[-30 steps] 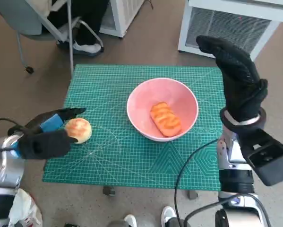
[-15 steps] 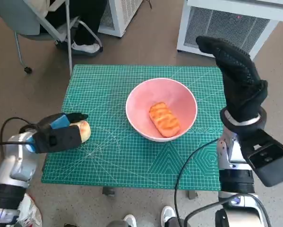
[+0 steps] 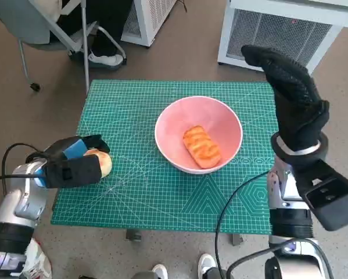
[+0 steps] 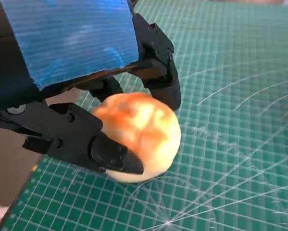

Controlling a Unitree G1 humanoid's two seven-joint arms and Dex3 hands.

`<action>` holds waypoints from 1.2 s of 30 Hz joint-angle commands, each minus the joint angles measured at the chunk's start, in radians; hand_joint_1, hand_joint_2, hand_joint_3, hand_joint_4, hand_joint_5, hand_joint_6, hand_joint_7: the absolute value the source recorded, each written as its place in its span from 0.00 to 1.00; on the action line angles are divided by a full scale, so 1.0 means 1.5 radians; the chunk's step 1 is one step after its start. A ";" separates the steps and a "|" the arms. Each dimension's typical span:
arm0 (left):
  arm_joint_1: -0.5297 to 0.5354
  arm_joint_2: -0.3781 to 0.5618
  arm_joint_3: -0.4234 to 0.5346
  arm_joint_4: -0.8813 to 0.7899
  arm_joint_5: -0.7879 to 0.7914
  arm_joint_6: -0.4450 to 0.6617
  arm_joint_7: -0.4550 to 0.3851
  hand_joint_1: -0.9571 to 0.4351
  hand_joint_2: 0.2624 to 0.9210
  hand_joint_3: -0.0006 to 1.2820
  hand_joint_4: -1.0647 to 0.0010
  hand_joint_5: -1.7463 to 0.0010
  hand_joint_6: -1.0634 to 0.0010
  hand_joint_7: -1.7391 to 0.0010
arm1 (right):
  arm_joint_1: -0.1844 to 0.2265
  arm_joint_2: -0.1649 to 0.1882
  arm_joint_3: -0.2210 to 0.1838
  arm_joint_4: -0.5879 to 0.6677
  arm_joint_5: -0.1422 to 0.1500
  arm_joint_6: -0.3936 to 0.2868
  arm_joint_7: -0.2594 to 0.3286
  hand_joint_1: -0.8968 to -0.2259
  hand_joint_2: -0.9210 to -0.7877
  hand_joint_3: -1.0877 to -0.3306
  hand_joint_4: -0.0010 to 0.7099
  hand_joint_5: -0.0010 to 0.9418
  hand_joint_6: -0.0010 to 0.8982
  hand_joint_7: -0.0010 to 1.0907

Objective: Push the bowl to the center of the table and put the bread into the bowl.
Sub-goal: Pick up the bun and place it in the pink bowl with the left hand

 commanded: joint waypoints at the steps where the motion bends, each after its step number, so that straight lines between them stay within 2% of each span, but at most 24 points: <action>1: -0.014 0.015 0.041 -0.089 -0.027 0.001 -0.004 0.69 1.00 0.10 0.41 0.35 0.48 0.23 | 0.009 -0.002 -0.001 0.003 -0.003 0.003 -0.001 0.52 0.00 0.39 0.00 0.53 0.00 0.58; 9: -0.061 -0.009 0.080 -0.177 -0.061 -0.021 0.016 0.69 1.00 0.08 0.38 0.36 0.47 0.25 | 0.007 0.000 -0.001 0.005 0.002 0.006 -0.001 0.52 0.00 0.39 0.00 0.53 0.00 0.58; 16: -0.147 -0.053 0.068 -0.202 -0.062 -0.040 0.040 0.69 1.00 0.08 0.37 0.36 0.46 0.26 | 0.007 0.001 -0.001 0.004 0.000 0.008 -0.003 0.51 0.00 0.39 0.00 0.53 0.00 0.58; 20: -0.209 -0.096 0.035 -0.197 -0.053 -0.042 0.039 0.69 1.00 0.07 0.37 0.35 0.45 0.27 | 0.006 0.003 0.000 0.006 -0.002 0.005 -0.003 0.51 0.00 0.39 0.00 0.53 0.00 0.58; 29: -0.287 -0.164 -0.036 -0.157 -0.044 -0.059 0.010 0.69 1.00 0.08 0.38 0.33 0.46 0.28 | 0.005 0.002 -0.001 0.010 0.001 0.003 -0.001 0.51 0.00 0.40 0.00 0.53 0.00 0.58; 33: -0.309 -0.190 -0.070 -0.137 -0.025 -0.062 0.003 0.69 1.00 0.13 0.50 0.28 0.48 0.24 | 0.007 0.002 0.000 0.009 -0.001 0.002 -0.002 0.51 0.00 0.40 0.00 0.53 0.00 0.58; 34: -0.314 -0.195 -0.079 -0.132 -0.019 -0.064 0.001 0.64 1.00 0.14 0.53 0.35 0.49 0.23 | 0.007 0.002 0.000 0.008 -0.001 0.002 -0.002 0.51 0.00 0.40 0.00 0.53 0.00 0.59; 36: -0.326 -0.204 -0.097 -0.113 -0.005 -0.067 -0.004 0.52 1.00 0.17 0.53 0.64 0.52 0.20 | 0.009 0.001 0.000 0.006 -0.001 0.002 -0.002 0.51 0.00 0.40 0.00 0.53 0.00 0.59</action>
